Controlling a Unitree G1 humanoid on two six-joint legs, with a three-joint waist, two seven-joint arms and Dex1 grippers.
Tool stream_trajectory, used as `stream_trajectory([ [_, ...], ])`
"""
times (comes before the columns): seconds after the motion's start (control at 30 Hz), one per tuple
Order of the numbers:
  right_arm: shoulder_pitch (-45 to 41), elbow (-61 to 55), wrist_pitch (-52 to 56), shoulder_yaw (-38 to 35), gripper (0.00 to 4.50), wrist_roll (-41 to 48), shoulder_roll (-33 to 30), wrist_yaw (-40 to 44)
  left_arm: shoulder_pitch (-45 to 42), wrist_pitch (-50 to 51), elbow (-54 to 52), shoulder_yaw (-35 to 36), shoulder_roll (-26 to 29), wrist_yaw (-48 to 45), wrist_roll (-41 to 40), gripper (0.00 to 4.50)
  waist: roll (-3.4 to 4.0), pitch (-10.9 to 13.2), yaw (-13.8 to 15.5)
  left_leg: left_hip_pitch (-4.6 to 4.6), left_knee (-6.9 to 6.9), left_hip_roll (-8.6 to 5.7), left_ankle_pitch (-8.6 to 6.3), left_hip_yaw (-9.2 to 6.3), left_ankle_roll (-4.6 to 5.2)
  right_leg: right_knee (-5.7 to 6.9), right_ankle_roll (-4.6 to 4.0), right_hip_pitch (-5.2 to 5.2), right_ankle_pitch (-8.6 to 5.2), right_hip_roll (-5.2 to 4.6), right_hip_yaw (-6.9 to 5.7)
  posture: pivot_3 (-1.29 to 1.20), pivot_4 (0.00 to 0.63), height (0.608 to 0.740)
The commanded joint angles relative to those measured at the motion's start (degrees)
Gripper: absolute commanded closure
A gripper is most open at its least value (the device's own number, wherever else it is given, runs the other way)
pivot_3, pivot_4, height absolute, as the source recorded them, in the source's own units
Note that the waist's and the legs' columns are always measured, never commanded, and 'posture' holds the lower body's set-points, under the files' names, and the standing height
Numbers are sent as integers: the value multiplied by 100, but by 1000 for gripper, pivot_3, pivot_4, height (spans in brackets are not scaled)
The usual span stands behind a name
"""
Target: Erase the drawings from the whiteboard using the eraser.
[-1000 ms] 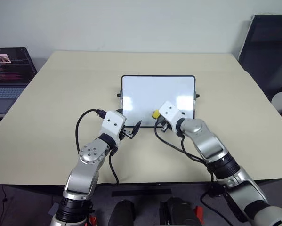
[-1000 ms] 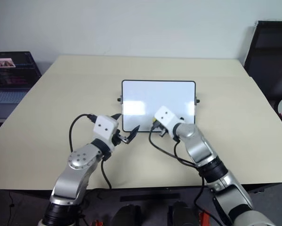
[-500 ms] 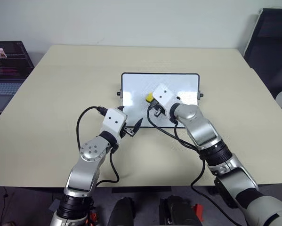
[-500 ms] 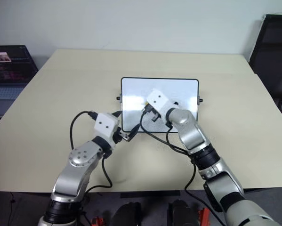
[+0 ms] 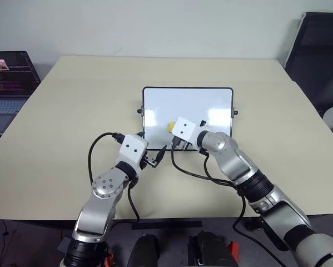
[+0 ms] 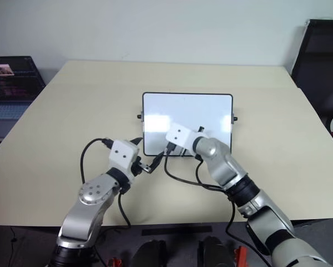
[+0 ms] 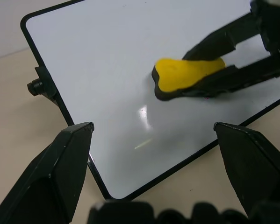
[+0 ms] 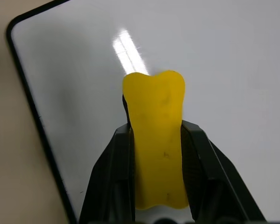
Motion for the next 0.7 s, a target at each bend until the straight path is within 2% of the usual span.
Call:
stream_trajectory([
  [0.03, 307, -23, 117, 179, 3527, -148, -120, 233, 4, 14, -335, -2, -33, 59, -7, 0, 0, 0, 0, 2, 0, 0, 0, -1, 0, 0, 0, 2, 0, 0, 0, 0, 150, 740],
  [0.43, 525, -472, 320, -154, 3527, -217, -348, 368, -113, -53, -184, -87, -48, -55, -33, 0, -1, 0, 18, 50, 0, -2, 0, -5, 0, -8, 2, 56, -2, 0, -4, 0, 150, 740],
  [0.7, 542, -1404, 1146, -602, 3527, 1, -477, 618, -283, -164, 23, -162, -49, -173, -76, 0, 0, 3, 107, 46, -1, -3, 0, -8, 0, -10, 2, 55, -2, -1, -6, 0, 150, 740],
])
